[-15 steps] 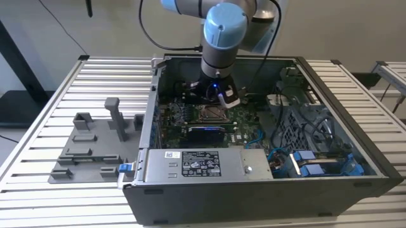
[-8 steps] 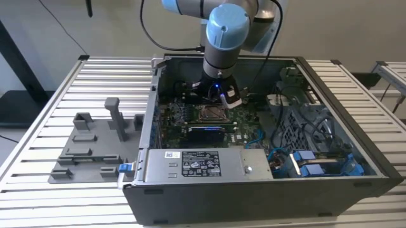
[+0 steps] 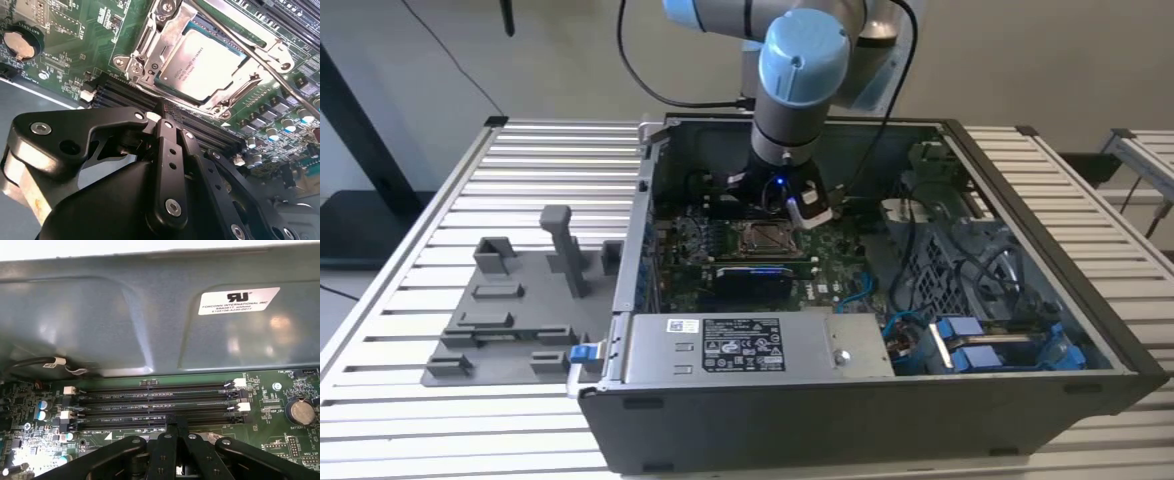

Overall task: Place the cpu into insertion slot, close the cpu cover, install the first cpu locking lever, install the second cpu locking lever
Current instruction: 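Install the first cpu locking lever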

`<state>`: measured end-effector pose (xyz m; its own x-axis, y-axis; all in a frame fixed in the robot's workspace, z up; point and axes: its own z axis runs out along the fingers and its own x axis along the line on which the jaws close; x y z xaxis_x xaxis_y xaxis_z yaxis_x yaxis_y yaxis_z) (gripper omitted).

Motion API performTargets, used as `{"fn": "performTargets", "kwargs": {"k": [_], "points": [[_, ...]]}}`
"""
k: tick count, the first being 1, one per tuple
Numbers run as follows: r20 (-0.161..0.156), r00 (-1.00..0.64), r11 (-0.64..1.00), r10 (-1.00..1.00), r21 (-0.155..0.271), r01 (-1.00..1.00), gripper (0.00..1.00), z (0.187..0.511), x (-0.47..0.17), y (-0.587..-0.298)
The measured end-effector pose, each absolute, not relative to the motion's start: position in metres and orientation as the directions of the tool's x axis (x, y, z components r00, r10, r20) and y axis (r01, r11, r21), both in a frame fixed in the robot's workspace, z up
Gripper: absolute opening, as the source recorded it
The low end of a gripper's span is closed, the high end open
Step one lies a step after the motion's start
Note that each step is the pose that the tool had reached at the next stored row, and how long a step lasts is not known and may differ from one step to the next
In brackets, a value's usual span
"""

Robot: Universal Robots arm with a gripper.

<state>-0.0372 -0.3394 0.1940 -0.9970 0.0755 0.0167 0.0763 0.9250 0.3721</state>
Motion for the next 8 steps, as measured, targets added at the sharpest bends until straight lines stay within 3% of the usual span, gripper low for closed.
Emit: {"fn": "performTargets", "kwargs": {"k": [8], "points": [[0.017,-0.997,0.925,0.076,0.371,0.076,0.11,0.2001,-0.0382,-0.3397]]}}
